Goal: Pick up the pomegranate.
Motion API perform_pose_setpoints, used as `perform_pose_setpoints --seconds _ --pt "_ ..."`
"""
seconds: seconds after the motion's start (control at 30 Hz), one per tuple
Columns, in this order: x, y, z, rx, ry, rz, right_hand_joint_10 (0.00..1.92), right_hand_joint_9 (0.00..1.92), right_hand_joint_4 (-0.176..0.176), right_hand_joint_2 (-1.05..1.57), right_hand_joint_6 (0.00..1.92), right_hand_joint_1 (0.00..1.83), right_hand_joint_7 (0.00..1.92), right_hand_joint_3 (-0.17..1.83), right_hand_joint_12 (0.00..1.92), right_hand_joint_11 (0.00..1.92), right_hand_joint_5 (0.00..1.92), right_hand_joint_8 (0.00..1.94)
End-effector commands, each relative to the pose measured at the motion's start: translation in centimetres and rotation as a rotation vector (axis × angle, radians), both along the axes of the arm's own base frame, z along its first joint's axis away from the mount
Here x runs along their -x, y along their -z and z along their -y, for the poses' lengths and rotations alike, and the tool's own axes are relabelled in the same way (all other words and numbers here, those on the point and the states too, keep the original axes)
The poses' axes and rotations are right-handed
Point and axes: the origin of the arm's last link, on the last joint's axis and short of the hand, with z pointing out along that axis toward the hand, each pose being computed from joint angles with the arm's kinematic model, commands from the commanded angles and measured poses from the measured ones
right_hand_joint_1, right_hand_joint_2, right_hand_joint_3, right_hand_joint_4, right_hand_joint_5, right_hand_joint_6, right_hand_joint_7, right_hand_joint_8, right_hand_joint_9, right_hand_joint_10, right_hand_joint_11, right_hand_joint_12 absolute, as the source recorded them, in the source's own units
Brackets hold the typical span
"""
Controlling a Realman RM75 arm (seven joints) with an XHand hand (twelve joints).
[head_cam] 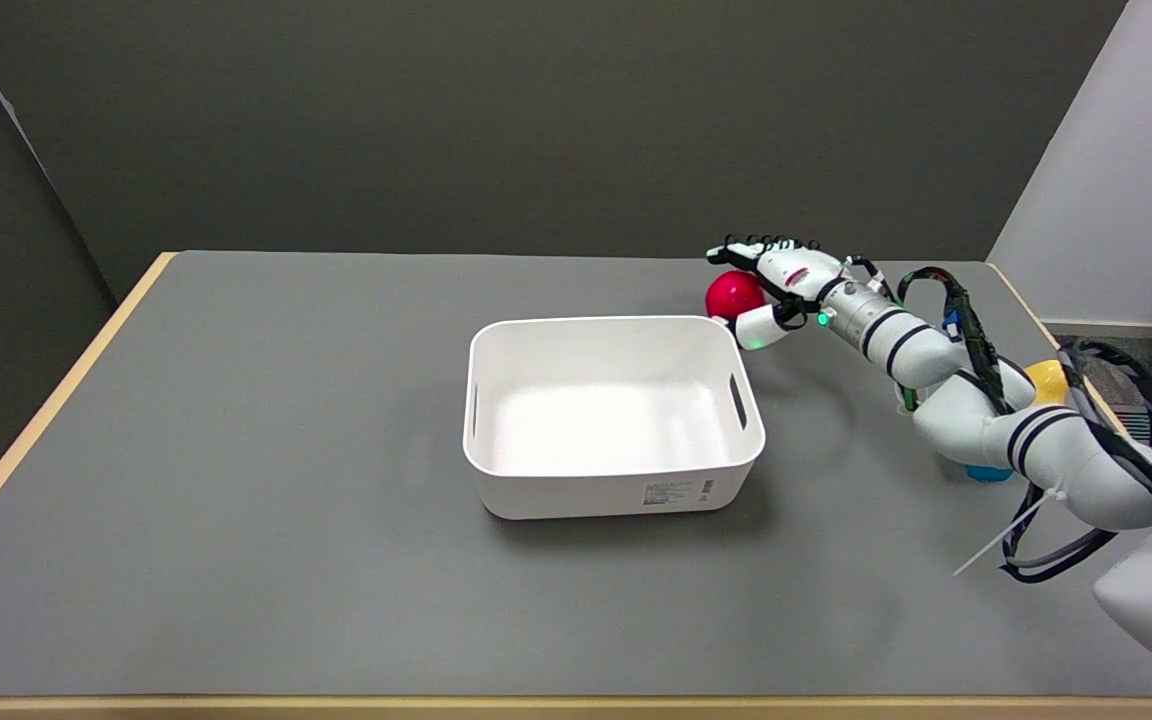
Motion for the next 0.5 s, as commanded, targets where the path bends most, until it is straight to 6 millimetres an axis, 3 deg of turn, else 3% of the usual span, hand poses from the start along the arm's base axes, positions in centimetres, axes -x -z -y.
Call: perform_pose_setpoints --seconds 0.03,0.5 --pt "1.44 -0.64 -0.18 0.037 0.048 0.001 0.54 0.17 0.121 0.61 0.36 0.54 0.17 1.00 1.07 0.05 0.11 0.27" --pt "1.25 -0.40 -0.05 0.029 0.039 0.004 0.68 0.29 0.121 0.67 0.44 0.74 0.22 1.04 1.05 0.11 0.15 0.34"
